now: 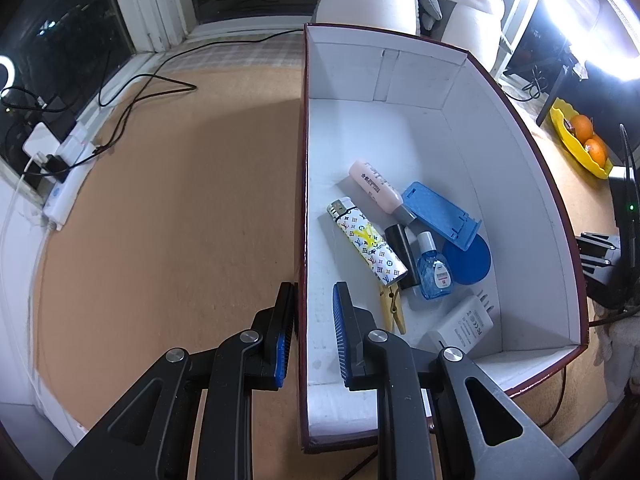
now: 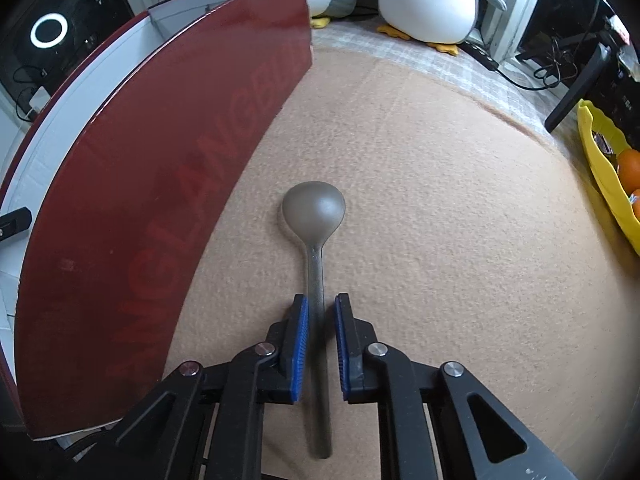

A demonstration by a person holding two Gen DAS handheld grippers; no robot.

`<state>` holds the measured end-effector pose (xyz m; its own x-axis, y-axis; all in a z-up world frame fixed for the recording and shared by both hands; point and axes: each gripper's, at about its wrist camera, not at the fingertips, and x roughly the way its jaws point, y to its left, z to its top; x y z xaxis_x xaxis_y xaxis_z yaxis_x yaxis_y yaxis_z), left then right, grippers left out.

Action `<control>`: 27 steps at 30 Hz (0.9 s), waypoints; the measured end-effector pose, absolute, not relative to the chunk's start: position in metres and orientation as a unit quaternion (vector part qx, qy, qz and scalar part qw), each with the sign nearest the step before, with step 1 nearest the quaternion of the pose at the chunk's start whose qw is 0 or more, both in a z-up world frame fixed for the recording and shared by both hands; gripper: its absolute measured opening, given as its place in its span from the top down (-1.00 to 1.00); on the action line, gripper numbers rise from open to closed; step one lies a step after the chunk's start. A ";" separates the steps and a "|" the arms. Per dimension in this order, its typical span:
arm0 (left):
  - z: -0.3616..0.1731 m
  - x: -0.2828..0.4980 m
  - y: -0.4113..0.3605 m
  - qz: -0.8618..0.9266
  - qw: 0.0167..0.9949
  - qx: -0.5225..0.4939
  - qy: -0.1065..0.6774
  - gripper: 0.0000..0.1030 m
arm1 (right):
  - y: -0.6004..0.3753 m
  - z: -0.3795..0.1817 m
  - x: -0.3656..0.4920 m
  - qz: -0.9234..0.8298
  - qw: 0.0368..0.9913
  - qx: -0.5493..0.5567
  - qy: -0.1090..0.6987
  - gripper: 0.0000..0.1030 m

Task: Organize rigid objects
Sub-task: 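Grasp the grey spoon by its handle with the right gripper, then carry the spoon into the box and release it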

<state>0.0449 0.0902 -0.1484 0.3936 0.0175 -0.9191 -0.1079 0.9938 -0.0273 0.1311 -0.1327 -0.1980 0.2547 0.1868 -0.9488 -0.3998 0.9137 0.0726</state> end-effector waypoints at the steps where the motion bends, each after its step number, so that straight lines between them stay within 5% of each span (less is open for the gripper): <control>1: -0.148 0.045 0.090 0.038 0.834 -0.040 0.549 0.69 | -0.135 -0.198 0.133 0.184 0.787 -0.091 0.582 0.80; 27: -0.148 0.050 0.088 0.051 0.833 -0.039 0.550 0.69 | -0.175 -0.165 0.140 0.175 0.820 -0.044 0.544 0.86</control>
